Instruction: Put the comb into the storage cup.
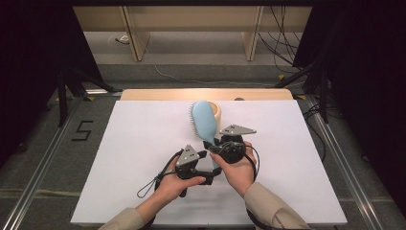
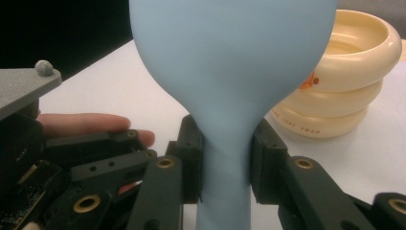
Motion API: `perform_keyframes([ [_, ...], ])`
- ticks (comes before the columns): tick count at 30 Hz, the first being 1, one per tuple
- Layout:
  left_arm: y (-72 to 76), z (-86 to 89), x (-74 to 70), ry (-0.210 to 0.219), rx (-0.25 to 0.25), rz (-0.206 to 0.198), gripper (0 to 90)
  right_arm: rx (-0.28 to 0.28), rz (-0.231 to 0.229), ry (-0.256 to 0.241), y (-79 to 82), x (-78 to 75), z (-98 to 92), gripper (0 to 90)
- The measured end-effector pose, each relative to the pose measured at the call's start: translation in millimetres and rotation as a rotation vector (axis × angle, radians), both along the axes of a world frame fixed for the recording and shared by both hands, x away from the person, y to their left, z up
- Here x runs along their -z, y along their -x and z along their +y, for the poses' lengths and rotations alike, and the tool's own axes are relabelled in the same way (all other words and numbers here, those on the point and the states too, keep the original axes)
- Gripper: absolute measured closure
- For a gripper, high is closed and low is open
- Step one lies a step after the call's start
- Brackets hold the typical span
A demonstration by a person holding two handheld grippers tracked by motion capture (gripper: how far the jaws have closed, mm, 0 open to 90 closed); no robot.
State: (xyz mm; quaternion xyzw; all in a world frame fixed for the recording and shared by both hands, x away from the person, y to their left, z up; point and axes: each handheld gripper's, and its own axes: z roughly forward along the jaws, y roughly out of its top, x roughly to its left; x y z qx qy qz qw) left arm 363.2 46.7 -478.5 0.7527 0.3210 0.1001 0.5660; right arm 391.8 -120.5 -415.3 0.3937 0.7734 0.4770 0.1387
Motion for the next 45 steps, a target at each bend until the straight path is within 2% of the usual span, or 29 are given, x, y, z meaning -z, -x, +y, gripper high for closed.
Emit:
perform_keyframes([
  [20, -1.8, -1.7, 2.4, 0.064, -0.003, 0.046, 44.0, 0.001, -0.005, -0.001, 0.7, 0.8, 1.0, 70.3],
  [33, -2.3, -2.3, 4.3, 0.099, 0.01, 0.07, 55.9, 0.005, -0.009, -0.002, 1.2, 0.9, 1.3, 70.3],
  [37, -3.4, -0.6, 4.6, 0.113, 0.006, 0.089, 57.7, 0.006, -0.01, -0.004, 1.2, 0.6, 0.7, 70.3],
  [45, -6.7, 5.0, 6.7, 0.173, -0.023, 0.163, 63.1, 0.0, -0.016, -0.006, 1.6, 1.3, 2.0, 70.2],
])
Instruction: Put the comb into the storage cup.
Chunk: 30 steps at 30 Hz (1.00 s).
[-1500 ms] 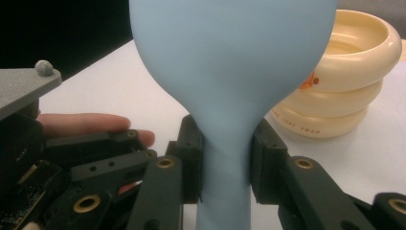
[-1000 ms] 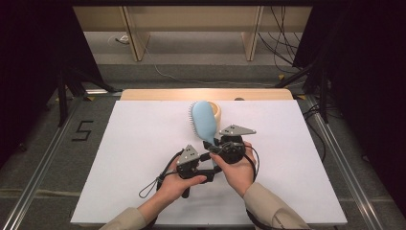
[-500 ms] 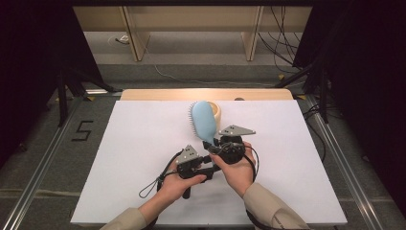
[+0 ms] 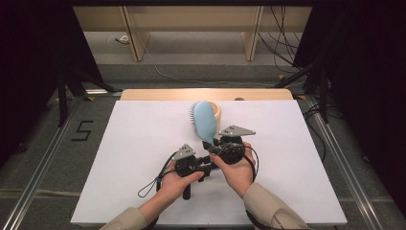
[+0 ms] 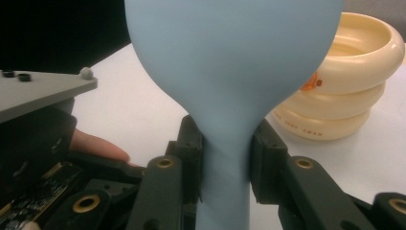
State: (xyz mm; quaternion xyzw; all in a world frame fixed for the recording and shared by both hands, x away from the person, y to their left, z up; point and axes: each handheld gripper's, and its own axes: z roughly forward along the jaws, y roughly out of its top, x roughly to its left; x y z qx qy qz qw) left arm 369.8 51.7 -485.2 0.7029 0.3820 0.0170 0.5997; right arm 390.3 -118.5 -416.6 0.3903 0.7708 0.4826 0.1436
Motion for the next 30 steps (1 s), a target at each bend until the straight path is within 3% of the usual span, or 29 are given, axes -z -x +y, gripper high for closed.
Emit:
perform_keyframes([
  [11, -1.0, 1.2, 1.6, 0.059, 0.009, 0.027, 63.7, -0.01, -0.005, 0.005, -0.4, -1.4, 0.1, 69.3],
  [30, 0.1, 0.9, 1.7, 0.099, 0.031, 0.032, 63.8, -0.019, -0.002, 0.009, -1.5, -3.8, 0.0, 59.6],
])
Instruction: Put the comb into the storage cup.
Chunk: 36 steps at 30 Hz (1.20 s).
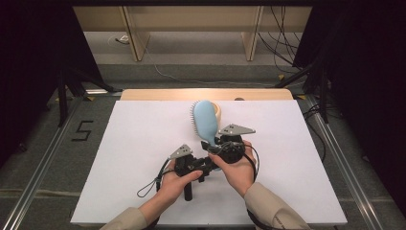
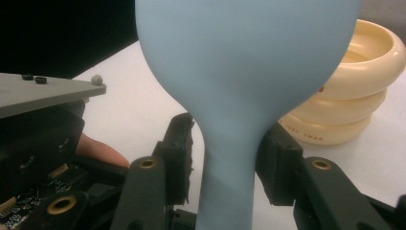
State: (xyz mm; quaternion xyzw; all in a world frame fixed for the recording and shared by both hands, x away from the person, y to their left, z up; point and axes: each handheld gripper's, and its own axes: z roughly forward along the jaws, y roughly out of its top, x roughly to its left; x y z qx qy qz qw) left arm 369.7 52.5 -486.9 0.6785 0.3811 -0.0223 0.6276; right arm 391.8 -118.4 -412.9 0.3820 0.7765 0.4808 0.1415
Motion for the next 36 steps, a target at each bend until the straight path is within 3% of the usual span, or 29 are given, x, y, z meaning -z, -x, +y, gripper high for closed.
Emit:
perform_keyframes([
  [6, -0.3, 0.9, -1.3, 0.006, 0.003, -0.003, 63.8, -0.003, 0.01, -0.018, -1.7, 0.6, -0.2, 50.1],
  [13, -0.1, 0.5, -1.7, 0.008, 0.005, -0.01, 63.8, 0.0, 0.006, -0.028, -4.3, -0.6, -1.7, 31.8],
  [21, -0.5, 1.7, -2.9, 0.011, 0.001, -0.013, 63.8, -0.047, 0.007, -0.053, -5.7, -6.5, -11.9, 17.8],
  [24, -0.1, 2.1, -3.5, 0.01, 0.0, -0.013, 63.8, -0.074, 0.009, -0.048, -4.1, -9.8, -13.9, 15.8],
  [36, -0.5, 2.4, -2.8, 0.013, 0.007, -0.016, 63.8, -0.051, -0.006, -0.078, 2.6, -23.9, -22.8, 15.1],
])
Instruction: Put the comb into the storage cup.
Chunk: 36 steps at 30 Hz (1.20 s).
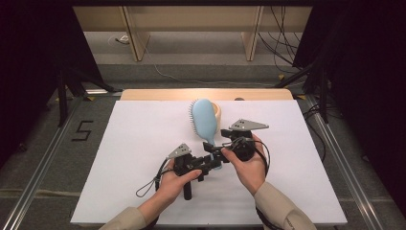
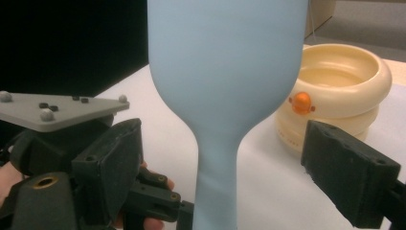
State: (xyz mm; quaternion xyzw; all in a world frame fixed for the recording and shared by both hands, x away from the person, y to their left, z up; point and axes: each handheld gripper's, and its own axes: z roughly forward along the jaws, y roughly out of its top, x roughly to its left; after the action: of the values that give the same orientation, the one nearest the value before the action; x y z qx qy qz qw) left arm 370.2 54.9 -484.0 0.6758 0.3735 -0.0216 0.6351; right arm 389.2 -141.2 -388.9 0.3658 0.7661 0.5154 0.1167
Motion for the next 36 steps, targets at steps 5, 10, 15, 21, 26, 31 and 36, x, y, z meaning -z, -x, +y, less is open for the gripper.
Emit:
perform_keyframes([
  [5, 0.1, -0.7, 0.2, 0.0, 0.002, -0.002, 63.9, 0.005, -0.01, -0.008, -0.1, -5.3, -4.4, 15.1],
  [10, -0.2, -0.3, 0.7, -0.001, 0.001, -0.004, 63.8, 0.018, -0.028, -0.026, -0.4, -13.7, -8.6, 14.6],
  [15, -0.6, 0.1, 1.2, -0.007, 0.0, -0.009, 63.8, 0.019, -0.047, -0.037, -2.5, -23.5, -9.1, 13.2],
  [21, -0.7, 0.5, 1.5, -0.007, -0.001, -0.007, 63.8, 0.014, -0.057, -0.046, -6.1, -29.5, -6.3, 12.1],
  [26, -0.3, 0.1, 1.4, -0.01, 0.004, -0.01, 63.9, 0.02, -0.061, -0.059, -9.0, -35.3, -3.0, 11.1],
  [31, 0.2, -0.2, 0.7, 0.001, 0.001, -0.007, 63.9, 0.024, -0.072, -0.076, -12.8, -43.5, 0.9, 9.4],
  [36, 0.3, -0.1, 0.9, -0.007, 0.004, -0.01, 63.8, 0.022, -0.074, -0.073, -18.4, -49.5, 6.1, 8.0],
])
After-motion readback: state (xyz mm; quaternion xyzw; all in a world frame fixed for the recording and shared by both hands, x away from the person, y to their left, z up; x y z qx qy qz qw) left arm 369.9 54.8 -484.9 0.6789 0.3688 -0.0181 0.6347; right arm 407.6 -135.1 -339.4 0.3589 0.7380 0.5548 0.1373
